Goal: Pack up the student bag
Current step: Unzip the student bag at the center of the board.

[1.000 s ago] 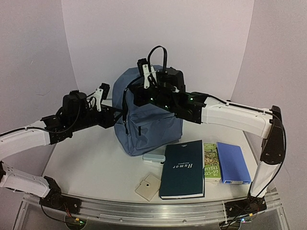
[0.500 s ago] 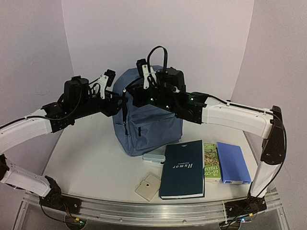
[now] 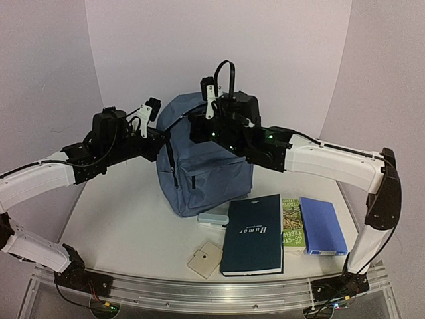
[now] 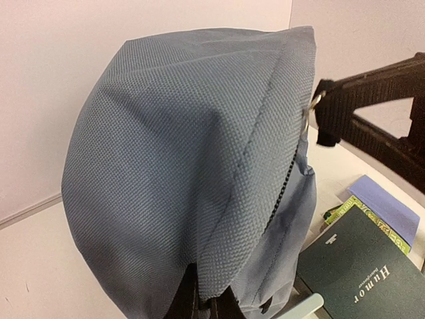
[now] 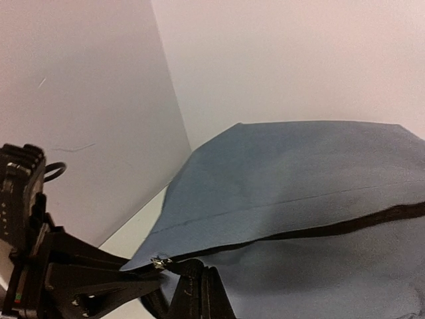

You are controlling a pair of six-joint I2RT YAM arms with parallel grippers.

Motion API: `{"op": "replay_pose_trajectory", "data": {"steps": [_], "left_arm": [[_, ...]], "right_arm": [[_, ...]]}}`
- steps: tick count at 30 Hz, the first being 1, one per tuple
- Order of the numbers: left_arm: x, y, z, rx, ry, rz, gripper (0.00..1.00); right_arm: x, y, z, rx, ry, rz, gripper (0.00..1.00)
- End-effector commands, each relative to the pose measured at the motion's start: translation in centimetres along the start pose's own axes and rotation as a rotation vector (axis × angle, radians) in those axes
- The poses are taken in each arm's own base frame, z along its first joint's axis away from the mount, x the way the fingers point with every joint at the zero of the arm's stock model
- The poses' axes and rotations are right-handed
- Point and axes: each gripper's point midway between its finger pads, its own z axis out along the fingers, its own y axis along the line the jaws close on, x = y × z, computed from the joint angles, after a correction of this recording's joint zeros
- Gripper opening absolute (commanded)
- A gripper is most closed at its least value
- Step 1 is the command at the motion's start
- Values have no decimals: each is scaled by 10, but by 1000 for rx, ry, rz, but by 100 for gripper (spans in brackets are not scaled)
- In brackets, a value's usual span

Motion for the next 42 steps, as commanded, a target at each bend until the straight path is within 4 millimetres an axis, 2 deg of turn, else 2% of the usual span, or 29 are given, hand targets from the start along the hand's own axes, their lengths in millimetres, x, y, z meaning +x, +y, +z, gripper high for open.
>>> {"op": "replay_pose_trajectory", "data": {"steps": [1, 5, 10, 13, 16, 19, 20, 21, 25, 28, 31, 36, 40, 42], "left_arm": [[-13, 21, -12, -115, -64, -34, 0], [-3, 33, -20, -170, -30, -57, 0], [12, 42, -29, -205, 30, -68, 0], [17, 44, -34, -214, 57, -64, 0], [15, 46, -40, -221, 64, -50, 0], [8, 42, -43, -197, 69, -20, 1], [4, 39, -43, -182, 68, -7, 5], [-1, 37, -44, -165, 67, 6, 11], [-27, 20, -38, -75, 61, 65, 45], [-48, 8, -28, -6, 46, 98, 59], [-70, -9, -16, 82, 19, 136, 64], [-88, -28, 12, 134, 18, 220, 70], [-90, -55, 35, 145, 23, 344, 73], [-90, -58, 47, 113, 25, 392, 73]], "right_arm": [[-57, -51, -31, 277, -147, 18, 0], [-58, -87, -34, 410, -139, 4, 0], [-54, -132, -36, 408, -107, 80, 0], [-52, -150, -42, 389, -97, 114, 0], [-47, -160, -44, 337, -71, 141, 0], [-39, -152, -41, 250, -33, 138, 0], [-35, -146, -40, 213, -16, 133, 0], [-31, -140, -39, 175, 1, 129, 0], [-14, -126, -36, 84, 56, 140, 0], [-5, -123, -35, 65, 78, 147, 0], [-1, -120, -34, 44, 92, 153, 0], [0, -117, -33, 27, 96, 158, 0], [2, -116, -32, 23, 101, 161, 0], [4, -116, -32, 24, 105, 162, 0]]}}
